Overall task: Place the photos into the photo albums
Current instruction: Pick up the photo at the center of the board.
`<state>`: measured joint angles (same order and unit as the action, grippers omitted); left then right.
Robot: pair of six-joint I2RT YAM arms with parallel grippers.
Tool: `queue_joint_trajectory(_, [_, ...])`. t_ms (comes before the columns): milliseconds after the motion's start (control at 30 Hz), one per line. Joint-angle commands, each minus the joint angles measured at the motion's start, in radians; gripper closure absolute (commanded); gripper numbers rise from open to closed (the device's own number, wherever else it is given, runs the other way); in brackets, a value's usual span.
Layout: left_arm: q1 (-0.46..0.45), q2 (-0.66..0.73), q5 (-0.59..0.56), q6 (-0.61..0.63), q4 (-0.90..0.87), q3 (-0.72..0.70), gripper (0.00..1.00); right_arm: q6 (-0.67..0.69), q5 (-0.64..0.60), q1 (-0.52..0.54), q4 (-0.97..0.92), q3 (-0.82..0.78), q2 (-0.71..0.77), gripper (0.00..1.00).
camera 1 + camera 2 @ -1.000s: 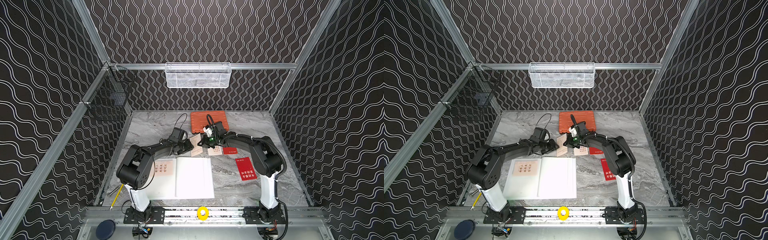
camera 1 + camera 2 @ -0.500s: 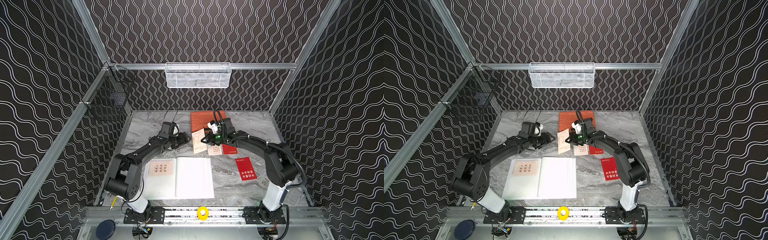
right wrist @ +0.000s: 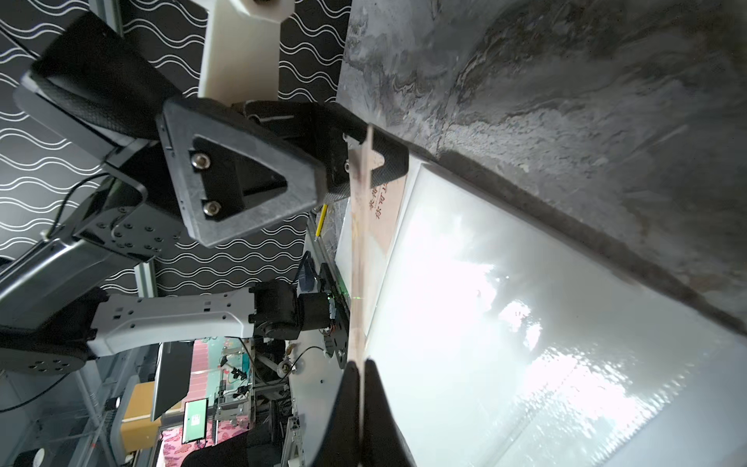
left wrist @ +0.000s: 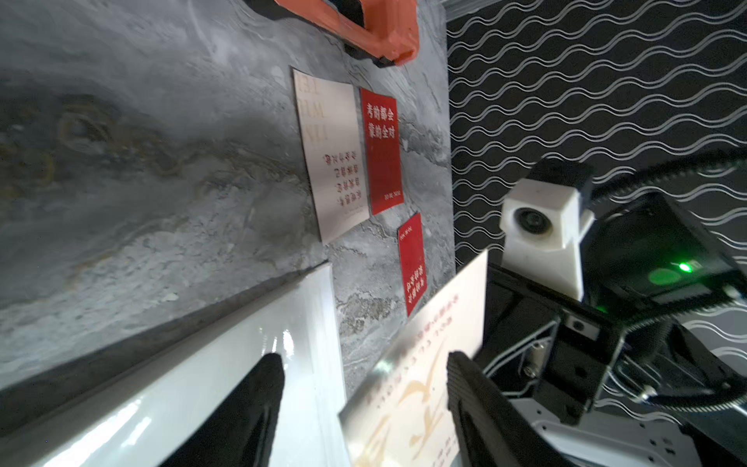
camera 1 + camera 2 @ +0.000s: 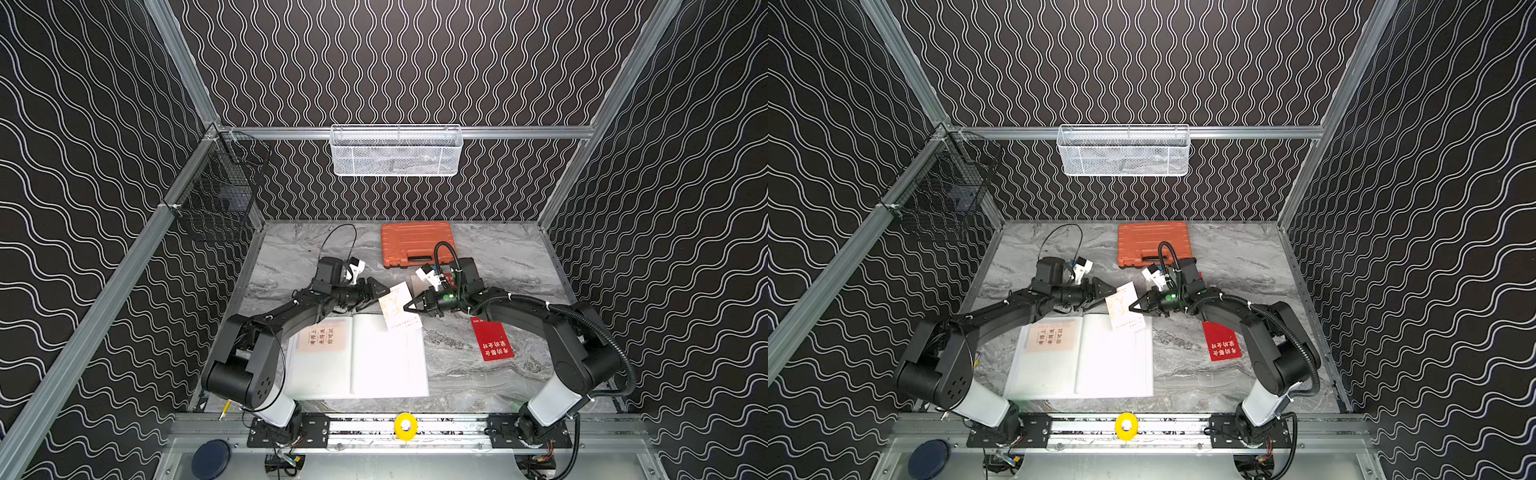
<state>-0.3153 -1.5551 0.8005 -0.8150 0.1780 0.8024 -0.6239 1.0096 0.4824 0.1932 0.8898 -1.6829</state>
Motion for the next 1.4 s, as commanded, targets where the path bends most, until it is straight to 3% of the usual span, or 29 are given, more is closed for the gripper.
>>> queue_joint_trajectory(0, [0.001, 0.018, 0.089, -0.014, 0.08, -0.012, 0.35, -0.054, 0.072, 0.0, 0.144, -0.028, -0.005, 1.0])
queue_joint_trajectory(533, [0.001, 0.006, 0.164, 0.101, -0.071, 0.029, 0.46, -0.251, 0.169, 0.013, 0.492, -0.115, -0.08, 1.0])
queue_joint_trajectory(1000, [0.002, -0.011, 0.239, 0.108, -0.062, 0.038, 0.71, -0.297, 0.19, 0.018, 0.566, -0.092, -0.147, 1.0])
queue_joint_trajectory(1367, [0.001, -0.017, 0.229, 0.112, -0.073, 0.047, 0.91, -0.295, 0.192, 0.018, 0.558, -0.071, -0.16, 1.0])
